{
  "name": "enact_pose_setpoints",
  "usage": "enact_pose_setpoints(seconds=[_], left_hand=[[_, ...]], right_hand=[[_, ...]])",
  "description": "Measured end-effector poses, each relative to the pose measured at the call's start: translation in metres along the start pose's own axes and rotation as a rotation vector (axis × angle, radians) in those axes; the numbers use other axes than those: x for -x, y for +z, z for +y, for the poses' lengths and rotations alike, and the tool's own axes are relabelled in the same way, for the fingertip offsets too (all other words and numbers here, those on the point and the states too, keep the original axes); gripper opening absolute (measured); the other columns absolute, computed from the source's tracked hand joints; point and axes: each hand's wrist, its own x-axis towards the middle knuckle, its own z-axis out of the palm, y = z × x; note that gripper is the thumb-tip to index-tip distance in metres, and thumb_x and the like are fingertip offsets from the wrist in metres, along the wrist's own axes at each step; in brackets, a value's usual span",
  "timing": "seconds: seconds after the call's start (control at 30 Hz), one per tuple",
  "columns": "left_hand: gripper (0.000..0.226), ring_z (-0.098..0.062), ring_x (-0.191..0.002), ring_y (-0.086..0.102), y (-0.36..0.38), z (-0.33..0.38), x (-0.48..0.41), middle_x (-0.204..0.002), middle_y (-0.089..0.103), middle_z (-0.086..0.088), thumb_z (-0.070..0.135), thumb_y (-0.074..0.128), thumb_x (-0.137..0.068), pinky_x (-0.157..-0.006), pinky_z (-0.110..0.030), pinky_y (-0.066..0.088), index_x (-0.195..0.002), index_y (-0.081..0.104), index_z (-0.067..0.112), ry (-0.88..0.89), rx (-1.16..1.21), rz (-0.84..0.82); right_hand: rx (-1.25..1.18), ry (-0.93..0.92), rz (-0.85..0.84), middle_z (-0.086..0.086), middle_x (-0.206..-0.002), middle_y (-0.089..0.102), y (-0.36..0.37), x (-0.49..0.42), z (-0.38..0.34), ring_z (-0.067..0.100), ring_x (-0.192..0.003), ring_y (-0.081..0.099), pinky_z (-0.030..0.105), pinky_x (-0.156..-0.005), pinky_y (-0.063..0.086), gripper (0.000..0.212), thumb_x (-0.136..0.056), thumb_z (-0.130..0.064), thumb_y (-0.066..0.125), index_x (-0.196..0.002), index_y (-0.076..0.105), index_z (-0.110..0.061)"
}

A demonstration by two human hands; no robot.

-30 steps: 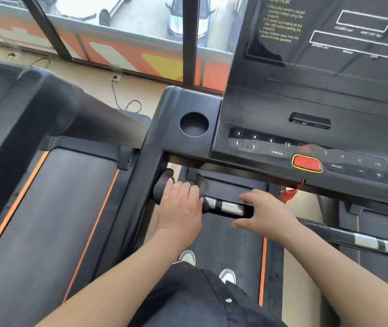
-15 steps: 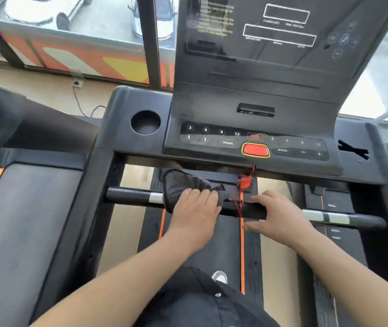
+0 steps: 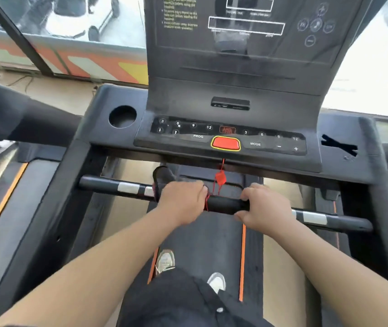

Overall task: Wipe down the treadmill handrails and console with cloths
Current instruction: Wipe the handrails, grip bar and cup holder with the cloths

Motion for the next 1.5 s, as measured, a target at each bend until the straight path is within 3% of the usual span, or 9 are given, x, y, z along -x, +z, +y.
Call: enact_pose_setpoints(seconds=[0.07, 0.33, 0.47, 0.67, 0.9, 1.03, 1.1, 1.37, 1.5], left_hand=[[0.027, -0.035, -0.102, 0.065, -0.004, 0.014, -0.013, -0.109, 0.069, -0.008, 0.029, 0.034, -0.106, -0.082, -0.042, 0.046, -0.109, 0.058, 0.017, -0.116, -0.006, -0.072], [0.031, -0.025, -0.104, 0.059, 0.045, 0.039, 0.025, -0.102, 0.068, 0.0, 0.03, 0.035, -0.102, -0.11, -0.046, 0.04, -0.104, 0.063, 0.018, -0.102, 0.162, 0.389], [0.037, -0.032, -0.087, 0.065, 0.018, 0.042, -0.011, -0.089, 0.072, -0.006, 0.034, 0.028, -0.103, -0.084, -0.042, 0.041, -0.092, 0.06, 0.021, -0.213, 0.041, 0.155], [0.038, -0.028, -0.124, 0.054, 0.057, 0.07, 0.036, -0.127, 0.062, -0.001, 0.026, 0.036, -0.101, -0.118, -0.047, 0.032, -0.128, 0.059, 0.013, -0.144, 0.175, 0.315], [0.029, -0.034, -0.103, 0.065, 0.001, 0.072, -0.013, -0.108, 0.071, -0.007, 0.028, 0.034, -0.105, -0.092, -0.042, 0.04, -0.11, 0.06, 0.017, -0.286, 0.05, -0.009], [0.021, -0.031, -0.086, 0.062, 0.022, 0.073, 0.015, -0.086, 0.066, -0.002, 0.019, 0.039, -0.1, -0.086, -0.038, 0.034, -0.089, 0.056, 0.02, -0.219, 0.206, 0.234], [0.025, -0.032, -0.088, 0.062, 0.025, 0.059, 0.037, -0.093, 0.069, -0.004, 0.016, 0.041, -0.104, -0.089, -0.039, 0.038, -0.1, 0.066, 0.015, -0.18, 0.407, 0.341], [0.026, -0.039, -0.089, 0.061, -0.025, -0.001, 0.045, -0.087, 0.065, -0.01, 0.025, 0.039, -0.108, -0.074, -0.041, 0.041, -0.086, 0.051, 0.023, -0.564, 0.65, 0.614], [0.026, -0.029, -0.088, 0.064, -0.039, 0.018, 0.069, -0.093, 0.07, 0.007, 0.028, 0.039, -0.109, -0.071, -0.037, 0.044, -0.108, 0.065, 0.025, -0.428, 0.548, 0.772]], right_hand=[[0.01, -0.019, -0.004, -0.007, -0.11, 0.059, -0.002, -0.003, 0.001, 0.018, -0.114, 0.056, 0.028, -0.073, 0.036, 0.043, -0.082, -0.057, 0.071, -0.115, 0.066, -0.029], [-0.029, -0.074, 0.018, -0.007, -0.109, 0.06, -0.001, -0.005, 0.008, 0.02, -0.112, 0.057, 0.031, -0.08, 0.045, 0.043, -0.08, -0.057, 0.072, -0.111, 0.066, -0.028], [-0.04, -0.091, 0.056, -0.006, -0.108, 0.061, 0.002, -0.005, 0.01, 0.02, -0.11, 0.057, 0.031, -0.077, 0.04, 0.044, -0.079, -0.058, 0.072, -0.111, 0.066, -0.028], [-0.065, -0.103, 0.08, -0.008, -0.104, 0.059, 0.004, -0.005, 0.011, 0.019, -0.109, 0.055, 0.031, -0.075, 0.033, 0.043, -0.077, -0.058, 0.073, -0.107, 0.065, -0.028], [-0.079, -0.102, 0.058, -0.007, -0.108, 0.06, 0.004, -0.006, 0.012, 0.019, -0.11, 0.055, 0.03, -0.077, 0.034, 0.042, -0.078, -0.057, 0.074, -0.107, 0.064, -0.029], [-0.06, -0.105, 0.081, -0.007, -0.107, 0.059, 0.006, -0.003, 0.012, 0.02, -0.109, 0.055, 0.031, -0.076, 0.033, 0.04, -0.08, -0.056, 0.072, -0.108, 0.065, -0.029], [-0.05, -0.107, 0.098, -0.007, -0.107, 0.059, 0.008, -0.002, 0.013, 0.02, -0.108, 0.055, 0.031, -0.075, 0.034, 0.041, -0.08, -0.058, 0.071, -0.109, 0.066, -0.029], [-0.053, -0.086, 0.069, -0.005, -0.112, 0.06, 0.006, -0.003, 0.007, 0.021, -0.115, 0.055, 0.031, -0.083, 0.042, 0.042, -0.082, -0.054, 0.071, -0.113, 0.066, -0.026], [-0.042, -0.067, 0.071, -0.004, -0.112, 0.06, 0.006, -0.001, 0.005, 0.021, -0.114, 0.055, 0.031, -0.084, 0.045, 0.041, -0.082, -0.052, 0.072, -0.112, 0.066, -0.025]])
